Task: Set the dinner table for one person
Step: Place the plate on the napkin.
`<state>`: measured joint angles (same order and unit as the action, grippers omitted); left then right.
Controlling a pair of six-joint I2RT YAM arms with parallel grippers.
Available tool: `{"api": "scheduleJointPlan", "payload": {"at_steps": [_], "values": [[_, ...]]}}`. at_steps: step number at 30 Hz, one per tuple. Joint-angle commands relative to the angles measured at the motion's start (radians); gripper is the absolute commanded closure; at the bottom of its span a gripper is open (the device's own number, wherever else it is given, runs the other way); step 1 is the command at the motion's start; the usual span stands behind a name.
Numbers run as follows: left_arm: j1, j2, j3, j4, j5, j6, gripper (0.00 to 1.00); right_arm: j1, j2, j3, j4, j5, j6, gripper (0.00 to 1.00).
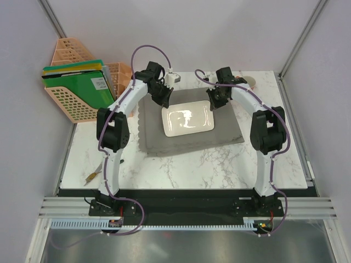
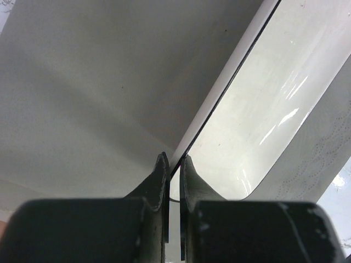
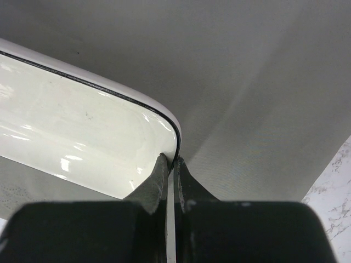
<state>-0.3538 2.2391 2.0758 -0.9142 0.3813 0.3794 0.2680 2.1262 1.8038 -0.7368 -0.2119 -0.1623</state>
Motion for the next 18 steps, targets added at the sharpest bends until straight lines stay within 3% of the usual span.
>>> {"api": "scheduleJointPlan", "payload": {"at_steps": [1, 18], "values": [[-0.005, 0.016, 0.076, 0.143, 0.013, -0.068, 0.98, 0.030, 0.023, 0.028, -0.039, -0.095, -0.011, 1.00], [-0.004, 0.065, 0.092, 0.140, -0.016, -0.051, 0.98, 0.033, 0.094, 0.045, -0.032, -0.099, -0.017, 1.00]]}}
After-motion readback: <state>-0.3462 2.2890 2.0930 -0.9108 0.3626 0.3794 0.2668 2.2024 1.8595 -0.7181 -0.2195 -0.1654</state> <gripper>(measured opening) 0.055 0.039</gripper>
